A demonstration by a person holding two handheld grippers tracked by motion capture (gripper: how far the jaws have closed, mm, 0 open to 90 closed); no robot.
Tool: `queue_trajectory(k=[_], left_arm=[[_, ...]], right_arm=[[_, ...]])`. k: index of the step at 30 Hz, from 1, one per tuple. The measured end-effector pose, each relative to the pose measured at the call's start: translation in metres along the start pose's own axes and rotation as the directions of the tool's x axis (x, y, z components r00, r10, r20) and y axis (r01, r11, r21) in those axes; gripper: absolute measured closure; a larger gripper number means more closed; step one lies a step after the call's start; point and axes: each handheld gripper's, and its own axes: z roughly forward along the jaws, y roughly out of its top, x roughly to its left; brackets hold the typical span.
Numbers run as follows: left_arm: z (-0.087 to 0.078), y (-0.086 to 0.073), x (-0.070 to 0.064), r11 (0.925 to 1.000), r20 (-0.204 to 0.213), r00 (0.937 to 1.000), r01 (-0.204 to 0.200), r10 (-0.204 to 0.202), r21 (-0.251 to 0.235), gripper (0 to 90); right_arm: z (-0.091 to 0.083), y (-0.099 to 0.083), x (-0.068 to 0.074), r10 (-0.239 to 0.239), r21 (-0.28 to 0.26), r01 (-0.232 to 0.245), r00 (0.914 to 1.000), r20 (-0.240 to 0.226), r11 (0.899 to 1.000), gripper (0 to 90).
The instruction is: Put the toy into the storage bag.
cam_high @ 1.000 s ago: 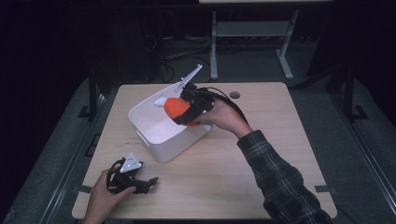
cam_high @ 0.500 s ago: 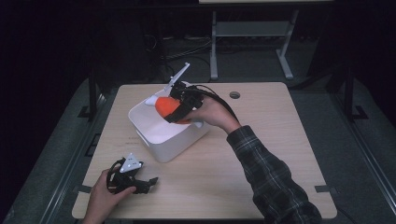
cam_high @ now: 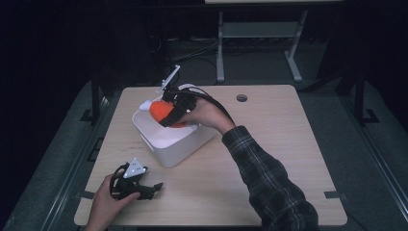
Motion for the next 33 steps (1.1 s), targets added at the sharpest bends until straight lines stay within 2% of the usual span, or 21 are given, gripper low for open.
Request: queue_trajectory(k=[6, 18, 33], left_arm=[[0.0, 0.0, 0.0, 1.0, 0.0, 1.0, 0.001, -0.001, 0.0, 12.4], [0.0, 0.0, 0.0, 1.0, -0.002, 1.0, 0.001, -0.001, -0.002, 12.3], [0.0, 0.0, 0.0, 1.0, -0.002, 1.0, 0.0, 0.0, -0.002, 12.3]], right_arm=[[0.01, 0.008, 0.0, -0.014, 0.013, 0.014, 0.9999, -0.007, 1.0, 23.5], [0.029, 0.012, 0.0, -0.032, 0.052, 0.032, 0.9995, -0.008, 0.998, 23.2], [0.04, 0.012, 0.001, -0.033, 0.077, 0.034, 0.9993, -0.018, 0.996, 20.2]])
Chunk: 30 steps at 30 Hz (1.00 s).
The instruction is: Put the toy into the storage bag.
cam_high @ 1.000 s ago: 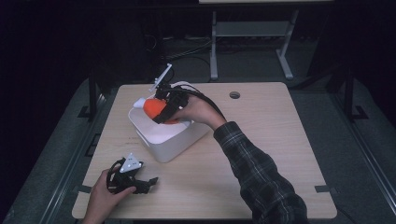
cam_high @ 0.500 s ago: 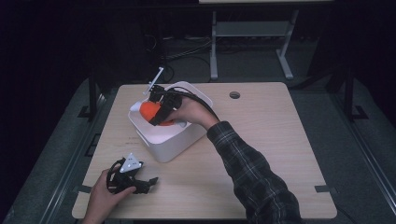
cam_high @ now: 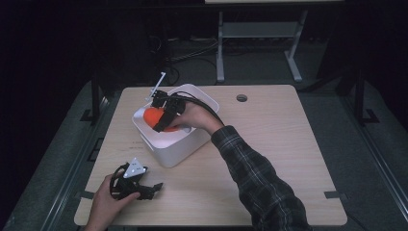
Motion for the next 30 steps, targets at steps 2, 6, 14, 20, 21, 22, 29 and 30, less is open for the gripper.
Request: queue_trajectory(k=[2, 6, 14, 20, 21, 22, 29, 30], left_arm=[[0.0, 0.0, 0.0, 1.0, 0.0, 1.0, 0.0, 0.0, 0.0, 12.3], [0.0, 0.0, 0.0, 1.0, 0.0, 1.0, 0.0, 0.0, 0.0, 12.4], [0.0, 0.0, 0.0, 1.0, 0.0, 1.0, 0.0, 0.0, 0.0, 12.3], [0.0, 0.0, 0.0, 1.0, 0.0, 1.0, 0.0, 0.0, 0.0, 12.3], [0.0, 0.0, 0.0, 1.0, 0.0, 1.0, 0.0, 0.0, 0.0, 12.3], [0.0, 0.0, 0.0, 1.0, 0.0, 1.0, 0.0, 0.0, 0.0, 12.3], [0.0, 0.0, 0.0, 1.0, 0.001, 1.0, 0.003, -0.003, -0.002, 12.3], [0.0, 0.0, 0.0, 1.0, 0.001, 1.0, 0.001, -0.001, 0.0, 12.3]], right_arm=[[0.001, 0.0, 0.0, 0.0, 0.002, 0.0, 1.0, 0.0, 1.0, 18.9], [0.002, 0.001, 0.0, 0.011, 0.0, -0.011, 0.9999, -0.004, 1.0, 17.3], [0.0, 0.001, 0.001, 0.015, -0.012, -0.015, 0.9999, -0.008, 1.0, 14.1], [-0.01, -0.004, 0.001, 0.017, -0.025, -0.017, 0.9999, -0.001, 1.0, 14.1], [-0.011, -0.005, 0.0, 0.018, -0.028, -0.018, 0.9998, 0.001, 0.999, 14.1], [-0.013, -0.006, 0.0, 0.019, -0.03, -0.019, 0.9998, 0.003, 0.999, 14.1], [-0.027, -0.014, -0.004, 0.032, -0.047, -0.031, 0.9993, 0.019, 0.998, 14.1], [-0.029, -0.015, -0.004, 0.036, -0.051, -0.036, 0.9992, 0.018, 0.998, 14.1]])
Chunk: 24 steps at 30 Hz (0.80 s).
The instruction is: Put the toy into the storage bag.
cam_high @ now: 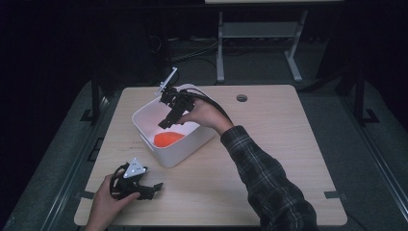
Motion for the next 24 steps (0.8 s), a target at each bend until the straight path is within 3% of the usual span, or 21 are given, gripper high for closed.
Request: queue_trajectory(k=[18, 24], left_arm=[[0.0, 0.0, 0.0, 1.0, 0.001, 1.0, 0.002, -0.002, -0.002, 12.3], [0.0, 0.0, 0.0, 1.0, -0.001, 1.0, 0.002, -0.002, -0.003, 12.3]], right_arm=[[-0.035, -0.028, 0.001, 0.002, -0.044, -0.001, 0.9994, 0.034, 0.999, 14.5], [-0.042, -0.044, 0.001, 0.025, -0.048, -0.023, 0.9984, 0.05, 0.999, 14.5]])
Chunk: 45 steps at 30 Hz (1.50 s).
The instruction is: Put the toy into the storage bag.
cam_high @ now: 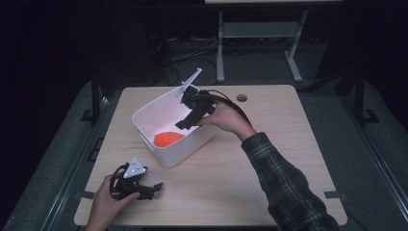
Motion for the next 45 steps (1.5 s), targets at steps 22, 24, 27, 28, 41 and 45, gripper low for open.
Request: queue_trajectory(k=[22, 24, 27, 28, 41, 45], left_arm=[[0.0, 0.0, 0.0, 1.0, 0.0, 1.0, 0.001, -0.001, -0.001, 12.3], [0.0, 0.0, 0.0, 1.0, 0.0, 1.0, 0.0, 0.0, -0.001, 12.3], [0.0, 0.0, 0.0, 1.0, -0.001, 1.0, 0.001, -0.001, -0.001, 12.3], [0.0, 0.0, 0.0, 1.0, -0.001, 1.0, 0.0, 0.0, -0.001, 12.3], [0.0, 0.0, 0.0, 1.0, 0.0, 1.0, -0.001, 0.001, 0.0, 12.3], [0.0, 0.0, 0.0, 1.0, -0.001, 1.0, -0.002, 0.002, 0.002, 12.3]], right_arm=[[-0.039, -0.054, -0.007, 0.073, -0.04, -0.07, 0.9955, 0.06, 0.997, 14.2], [-0.04, -0.059, -0.008, 0.085, -0.049, -0.082, 0.9943, 0.064, 0.995, 14.0], [-0.044, -0.069, -0.009, 0.11, -0.064, -0.106, 0.9913, 0.071, 0.992, 13.5], [-0.045, -0.072, -0.01, 0.121, -0.067, -0.116, 0.9899, 0.073, 0.991, 13.4], [-0.046, -0.114, -0.011, 0.184, -0.086, -0.176, 0.9781, 0.097, 0.981, 2.9], [-0.045, -0.122, -0.008, 0.2, -0.098, -0.19, 0.9745, 0.103, 0.977, 2.6]])
